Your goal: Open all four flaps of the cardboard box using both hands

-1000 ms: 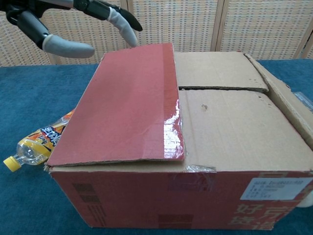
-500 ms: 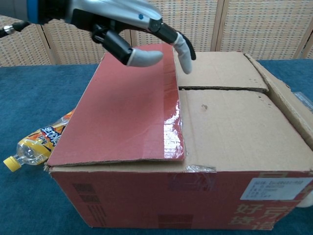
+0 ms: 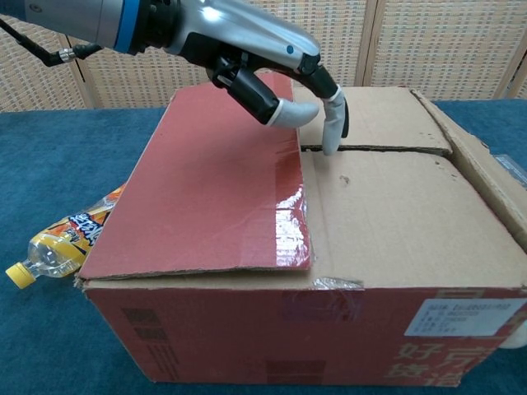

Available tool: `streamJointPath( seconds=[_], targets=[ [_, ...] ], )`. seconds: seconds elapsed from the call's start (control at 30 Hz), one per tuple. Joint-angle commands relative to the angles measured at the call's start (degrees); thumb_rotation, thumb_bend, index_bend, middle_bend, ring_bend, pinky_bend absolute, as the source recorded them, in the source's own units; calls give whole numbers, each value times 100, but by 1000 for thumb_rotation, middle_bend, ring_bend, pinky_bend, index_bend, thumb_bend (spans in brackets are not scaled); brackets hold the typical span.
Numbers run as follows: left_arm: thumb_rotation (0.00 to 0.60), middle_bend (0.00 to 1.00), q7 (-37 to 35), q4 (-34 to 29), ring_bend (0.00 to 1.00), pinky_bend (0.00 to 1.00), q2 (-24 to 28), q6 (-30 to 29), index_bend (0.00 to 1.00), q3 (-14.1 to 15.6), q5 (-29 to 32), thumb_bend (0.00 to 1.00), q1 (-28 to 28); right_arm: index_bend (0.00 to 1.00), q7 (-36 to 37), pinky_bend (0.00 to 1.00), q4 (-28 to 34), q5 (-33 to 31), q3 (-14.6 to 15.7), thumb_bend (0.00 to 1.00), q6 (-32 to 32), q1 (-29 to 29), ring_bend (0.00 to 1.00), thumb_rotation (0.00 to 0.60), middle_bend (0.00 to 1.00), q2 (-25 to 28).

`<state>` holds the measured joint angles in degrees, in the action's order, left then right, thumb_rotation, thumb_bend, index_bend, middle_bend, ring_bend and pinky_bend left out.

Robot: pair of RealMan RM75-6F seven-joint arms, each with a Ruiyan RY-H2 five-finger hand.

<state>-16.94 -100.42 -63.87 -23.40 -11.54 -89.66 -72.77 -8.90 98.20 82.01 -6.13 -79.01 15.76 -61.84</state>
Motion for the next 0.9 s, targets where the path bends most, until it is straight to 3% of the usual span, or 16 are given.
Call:
streamJointPath(
  seconds=[0.03,0.4,0.9],
  targets=[
    [208,250,152,-36,144,5,27,23,383,22,134,658,-20,195,12,0,-5,6,-6,1000,5,-2,0,600,132,-4],
    [206,411,630,-198,294,133,193,-55,503,94,508,658,42,195,35,0,-8,32,-34,1000,38,3,0,600,132,-31],
    [208,417,775,-761,301,147,999,-559,520,50,633,656,412,195,34,0,45,24,-120,1000,57,37,0,600,132,-29]
  ],
)
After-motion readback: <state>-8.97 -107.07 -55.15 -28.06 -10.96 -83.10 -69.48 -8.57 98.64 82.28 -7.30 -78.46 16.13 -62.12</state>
